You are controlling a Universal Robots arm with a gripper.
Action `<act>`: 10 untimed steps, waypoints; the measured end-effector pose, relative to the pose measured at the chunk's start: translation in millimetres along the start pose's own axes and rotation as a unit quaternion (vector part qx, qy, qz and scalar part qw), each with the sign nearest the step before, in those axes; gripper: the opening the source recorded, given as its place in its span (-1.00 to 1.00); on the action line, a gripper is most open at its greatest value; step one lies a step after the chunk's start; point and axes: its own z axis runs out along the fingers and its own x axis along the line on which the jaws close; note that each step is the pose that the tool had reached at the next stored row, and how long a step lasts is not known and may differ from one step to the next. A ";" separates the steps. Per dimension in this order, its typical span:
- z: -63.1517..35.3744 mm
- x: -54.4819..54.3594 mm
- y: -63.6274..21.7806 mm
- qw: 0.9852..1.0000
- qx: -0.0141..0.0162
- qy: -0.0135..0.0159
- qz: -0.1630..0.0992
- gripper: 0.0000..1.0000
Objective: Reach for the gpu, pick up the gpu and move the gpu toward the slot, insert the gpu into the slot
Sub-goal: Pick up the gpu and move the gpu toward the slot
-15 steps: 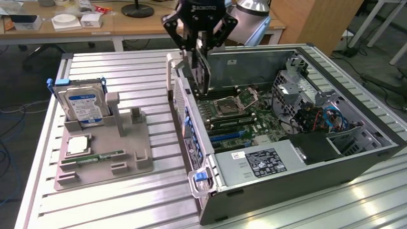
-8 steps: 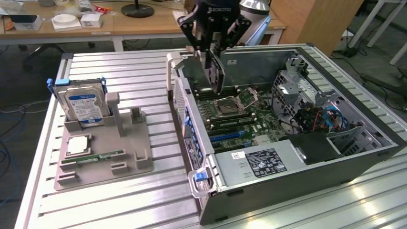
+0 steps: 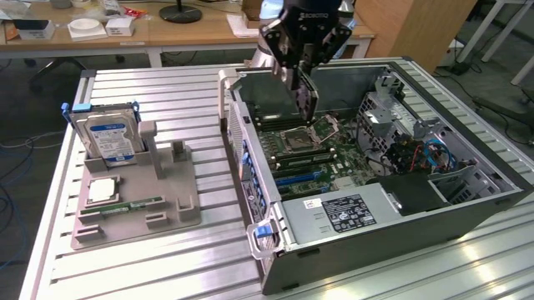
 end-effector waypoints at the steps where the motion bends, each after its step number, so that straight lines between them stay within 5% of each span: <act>1: 0.5 -4.4 -0.1 1.000 0.000 0.000 0.000 -0.47; 10: 4.5 -45.6 -0.5 1.000 0.000 0.000 0.000 -0.47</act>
